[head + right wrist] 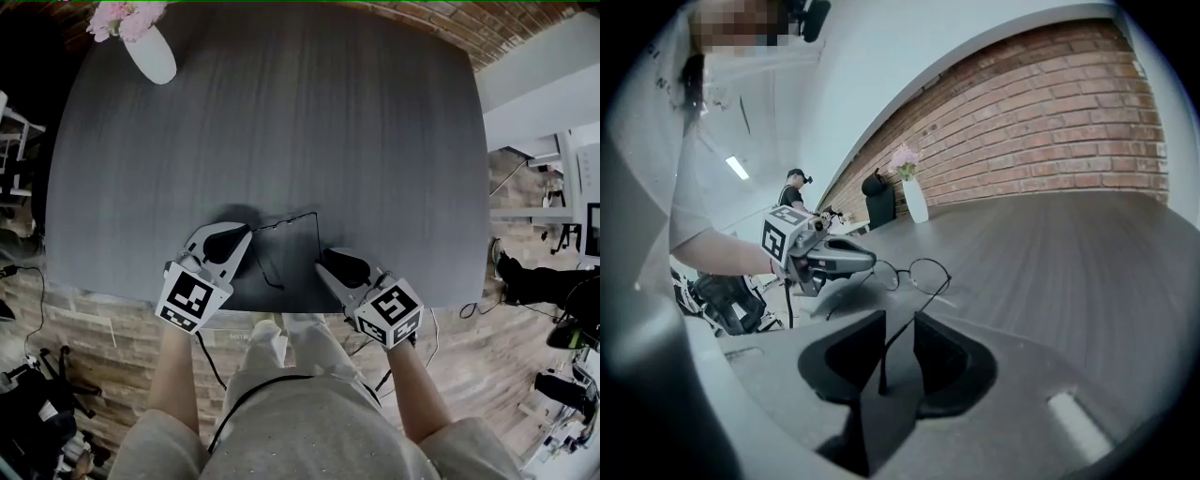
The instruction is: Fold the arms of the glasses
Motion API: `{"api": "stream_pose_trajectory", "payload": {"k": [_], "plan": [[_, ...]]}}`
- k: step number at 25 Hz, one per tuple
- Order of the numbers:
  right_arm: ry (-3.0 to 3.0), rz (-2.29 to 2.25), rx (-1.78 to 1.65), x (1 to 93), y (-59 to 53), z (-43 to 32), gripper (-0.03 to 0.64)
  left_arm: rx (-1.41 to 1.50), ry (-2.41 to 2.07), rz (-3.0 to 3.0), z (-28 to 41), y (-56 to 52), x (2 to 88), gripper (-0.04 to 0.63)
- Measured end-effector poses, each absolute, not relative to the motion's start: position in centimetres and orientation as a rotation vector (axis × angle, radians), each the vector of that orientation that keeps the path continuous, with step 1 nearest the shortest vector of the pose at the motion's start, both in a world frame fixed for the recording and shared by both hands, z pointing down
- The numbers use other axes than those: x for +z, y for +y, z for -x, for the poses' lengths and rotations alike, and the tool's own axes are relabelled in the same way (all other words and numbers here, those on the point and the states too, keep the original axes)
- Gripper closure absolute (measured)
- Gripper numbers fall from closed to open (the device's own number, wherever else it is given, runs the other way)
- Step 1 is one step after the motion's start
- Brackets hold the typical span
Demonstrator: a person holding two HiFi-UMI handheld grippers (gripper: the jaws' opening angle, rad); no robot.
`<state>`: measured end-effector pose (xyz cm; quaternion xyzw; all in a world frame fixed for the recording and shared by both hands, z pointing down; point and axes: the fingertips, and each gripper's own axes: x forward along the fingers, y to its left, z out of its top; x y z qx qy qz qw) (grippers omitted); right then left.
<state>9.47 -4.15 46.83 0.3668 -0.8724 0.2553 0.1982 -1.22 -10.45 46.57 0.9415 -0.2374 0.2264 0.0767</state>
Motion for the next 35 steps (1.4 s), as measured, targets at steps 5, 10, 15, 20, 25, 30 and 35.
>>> {"api": "stream_pose_trajectory", "payload": {"k": [5, 10, 15, 20, 25, 30, 35], "plan": [[-2.457, -0.99, 0.742, 47.1, -4.1, -8.1, 0.52, 0.679, -0.702, -2.825, 0.9, -10.4, 46.6, 0.595], [-2.47, -0.983, 0.761, 47.1, -4.7, -7.1, 0.517, 0.677, -0.707, -2.825, 1.1, -10.6, 46.7, 0.595], [-2.463, -0.997, 0.77, 47.1, -5.6, -6.6, 0.517, 0.676, -0.703, -2.831, 1.2, -10.7, 46.7, 0.595], [-2.473, -1.044, 0.832, 46.8, -6.5, -6.1, 0.518, 0.671, -0.686, -2.842, 1.0, -10.5, 46.7, 0.595], [-2.483, -1.074, 0.881, 46.9, -7.1, -5.7, 0.518, 0.664, -0.676, -2.846, 0.8, -10.5, 46.7, 0.595], [-2.485, -1.107, 0.927, 46.9, -8.0, -5.6, 0.518, 0.652, -0.683, -2.845, 0.7, -10.6, 46.7, 0.595], [-2.468, -1.117, 0.976, 46.9, -8.5, -5.3, 0.518, 0.642, -0.684, -2.844, 0.7, -10.6, 46.6, 0.595]]}}
